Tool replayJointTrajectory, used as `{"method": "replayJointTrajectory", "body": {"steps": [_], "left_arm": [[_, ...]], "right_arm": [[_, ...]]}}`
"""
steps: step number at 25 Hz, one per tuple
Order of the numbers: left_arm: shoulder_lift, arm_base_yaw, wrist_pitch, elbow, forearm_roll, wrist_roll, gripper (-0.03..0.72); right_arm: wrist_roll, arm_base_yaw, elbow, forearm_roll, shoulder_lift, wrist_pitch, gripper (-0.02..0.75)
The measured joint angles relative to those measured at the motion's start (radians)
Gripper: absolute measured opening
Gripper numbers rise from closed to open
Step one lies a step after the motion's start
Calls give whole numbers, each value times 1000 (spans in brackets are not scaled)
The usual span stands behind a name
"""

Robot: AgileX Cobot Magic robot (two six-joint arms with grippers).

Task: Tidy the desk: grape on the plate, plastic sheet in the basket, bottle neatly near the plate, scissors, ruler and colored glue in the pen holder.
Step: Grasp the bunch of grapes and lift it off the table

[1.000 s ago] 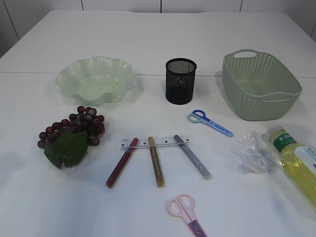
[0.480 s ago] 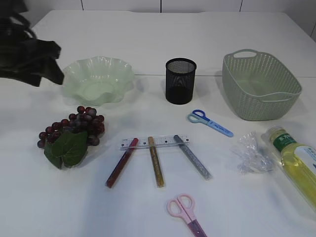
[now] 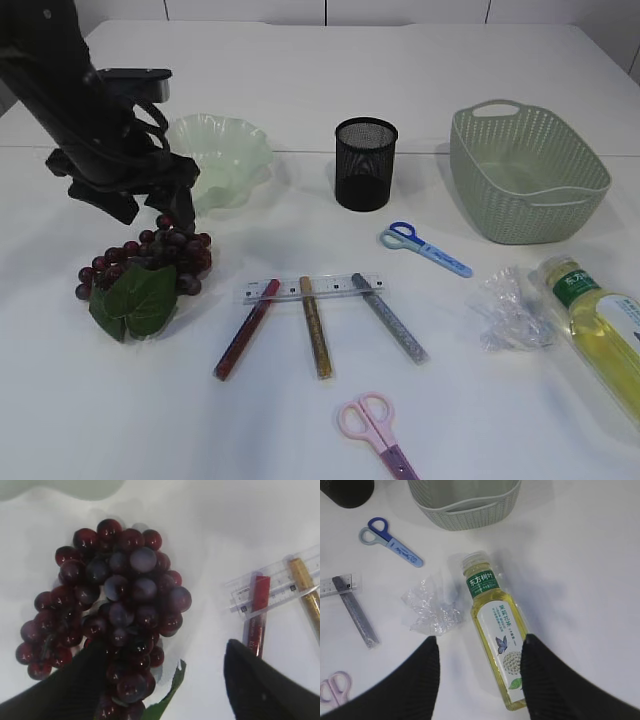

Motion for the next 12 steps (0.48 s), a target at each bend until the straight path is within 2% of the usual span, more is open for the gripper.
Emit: {"method": "replayJointTrajectory", "body": {"steps": [3, 12], "left_arm": [[21, 0, -20, -2, 7, 0, 591], [113, 0, -64, -4, 7, 0, 599]], "right_arm": [[0, 0, -2, 0, 0, 0, 417], [0, 0, -2, 0, 0, 0, 417]]}}
